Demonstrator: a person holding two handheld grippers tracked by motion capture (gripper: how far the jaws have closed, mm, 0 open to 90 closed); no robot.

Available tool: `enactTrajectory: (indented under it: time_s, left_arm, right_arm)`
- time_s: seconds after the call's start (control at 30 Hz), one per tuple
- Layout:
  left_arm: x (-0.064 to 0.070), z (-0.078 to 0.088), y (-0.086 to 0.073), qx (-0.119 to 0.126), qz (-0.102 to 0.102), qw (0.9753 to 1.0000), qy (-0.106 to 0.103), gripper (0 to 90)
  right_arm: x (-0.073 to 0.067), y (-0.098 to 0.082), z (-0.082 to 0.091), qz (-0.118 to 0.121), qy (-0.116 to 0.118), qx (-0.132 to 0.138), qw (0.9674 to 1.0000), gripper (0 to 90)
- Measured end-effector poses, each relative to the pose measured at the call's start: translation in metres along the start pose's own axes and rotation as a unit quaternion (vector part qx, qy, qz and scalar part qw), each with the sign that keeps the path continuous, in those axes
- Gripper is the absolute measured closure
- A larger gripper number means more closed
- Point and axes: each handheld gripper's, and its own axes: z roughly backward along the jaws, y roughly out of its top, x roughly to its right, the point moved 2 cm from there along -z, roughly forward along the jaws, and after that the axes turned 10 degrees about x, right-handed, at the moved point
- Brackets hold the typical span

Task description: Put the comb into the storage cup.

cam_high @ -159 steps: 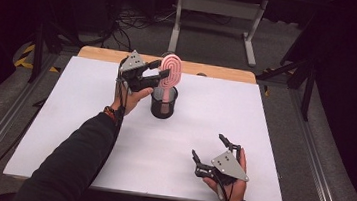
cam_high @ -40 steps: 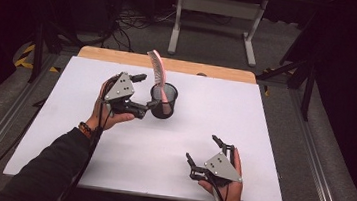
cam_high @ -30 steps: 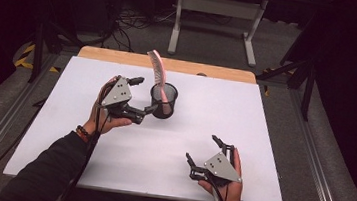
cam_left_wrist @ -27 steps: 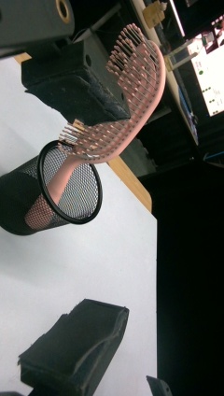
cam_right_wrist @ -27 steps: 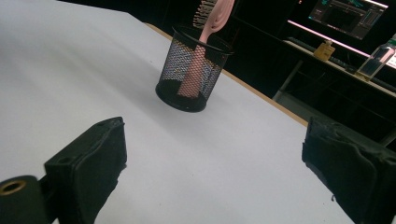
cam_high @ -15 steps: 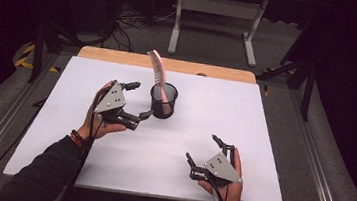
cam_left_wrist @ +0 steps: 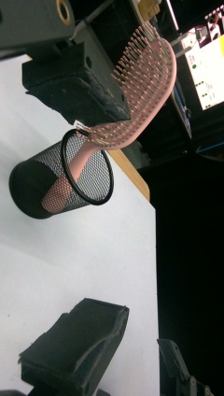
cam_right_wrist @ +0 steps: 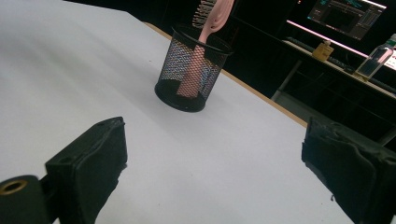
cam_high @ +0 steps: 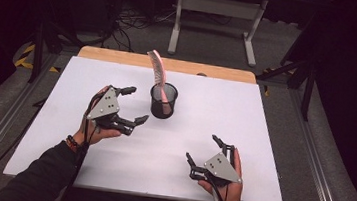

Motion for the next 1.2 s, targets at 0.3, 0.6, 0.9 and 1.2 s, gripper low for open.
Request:
enactTrajectory:
  time_s: [0.3,0.6,0.9,1.2]
  left_arm:
    - [0.003,0.005,-0.004,-0.004,-0.001,1.0,-0.001,8.5]
    - [0.007,0.01,-0.009,-0.016,-0.015,0.9998,-0.001,8.5]
    - [0.013,0.018,-0.011,-0.022,-0.023,0.9995,-0.007,8.5]
    - [0.013,0.024,-0.018,-0.033,-0.024,0.9991,-0.007,8.5]
  right_arm:
    - [0.0,0.0,0.0,0.0,0.0,0.001,1.0,7.3]
    - [0.0,0.001,0.001,0.001,0.0,0.002,1.0,7.4]
    - [0.0,0.002,0.002,0.0,0.0,0.006,1.0,7.3]
    - [0.001,0.002,0.002,0.001,0.0,0.007,1.0,7.3]
